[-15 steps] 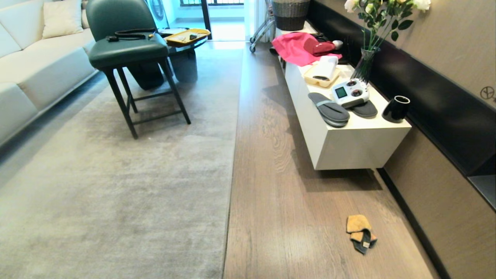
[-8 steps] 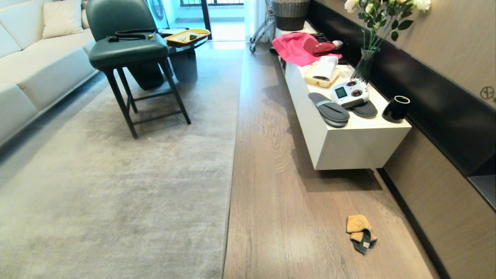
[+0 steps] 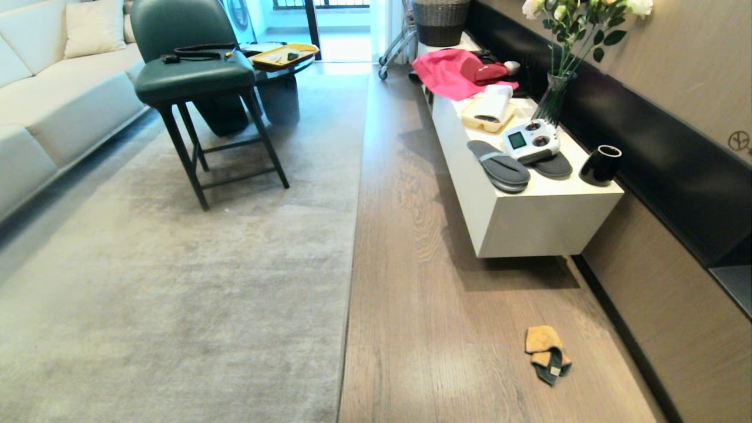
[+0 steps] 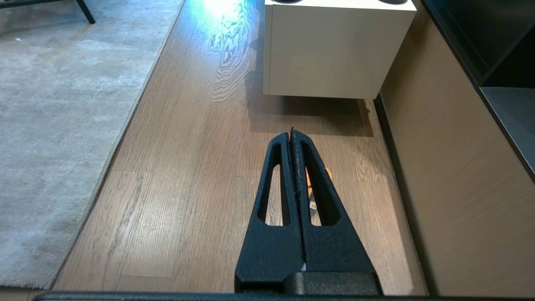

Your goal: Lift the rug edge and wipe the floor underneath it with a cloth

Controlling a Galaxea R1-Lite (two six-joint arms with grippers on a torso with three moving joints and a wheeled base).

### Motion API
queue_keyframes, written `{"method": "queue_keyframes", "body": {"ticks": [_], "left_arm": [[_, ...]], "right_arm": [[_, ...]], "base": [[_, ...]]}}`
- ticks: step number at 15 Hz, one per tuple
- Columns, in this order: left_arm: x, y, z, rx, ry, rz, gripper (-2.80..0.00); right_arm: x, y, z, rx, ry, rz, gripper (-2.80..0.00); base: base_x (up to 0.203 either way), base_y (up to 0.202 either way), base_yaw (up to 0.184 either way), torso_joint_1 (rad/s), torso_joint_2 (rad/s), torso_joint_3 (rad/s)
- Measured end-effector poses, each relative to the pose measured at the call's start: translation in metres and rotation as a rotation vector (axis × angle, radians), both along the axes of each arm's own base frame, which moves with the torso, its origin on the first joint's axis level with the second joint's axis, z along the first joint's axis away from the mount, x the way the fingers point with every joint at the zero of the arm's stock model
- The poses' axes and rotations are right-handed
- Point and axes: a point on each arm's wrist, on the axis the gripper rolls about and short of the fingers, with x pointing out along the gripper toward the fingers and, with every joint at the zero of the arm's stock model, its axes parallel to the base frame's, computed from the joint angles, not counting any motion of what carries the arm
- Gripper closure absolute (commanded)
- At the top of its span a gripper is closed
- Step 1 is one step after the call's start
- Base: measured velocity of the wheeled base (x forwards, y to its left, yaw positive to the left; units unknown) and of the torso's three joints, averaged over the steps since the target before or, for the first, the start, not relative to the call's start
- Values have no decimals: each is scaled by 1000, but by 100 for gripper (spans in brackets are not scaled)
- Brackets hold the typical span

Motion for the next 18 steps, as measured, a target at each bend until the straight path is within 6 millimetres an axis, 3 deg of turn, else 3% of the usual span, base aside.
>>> {"method": "queue_keyframes", "body": {"ticks": [18], "left_arm": [[0, 0, 0, 0, 0, 0, 0]], "right_arm": [[0, 0, 0, -3, 0, 2, 0]], "base": [[0, 0, 0, 0, 0, 0]]}}
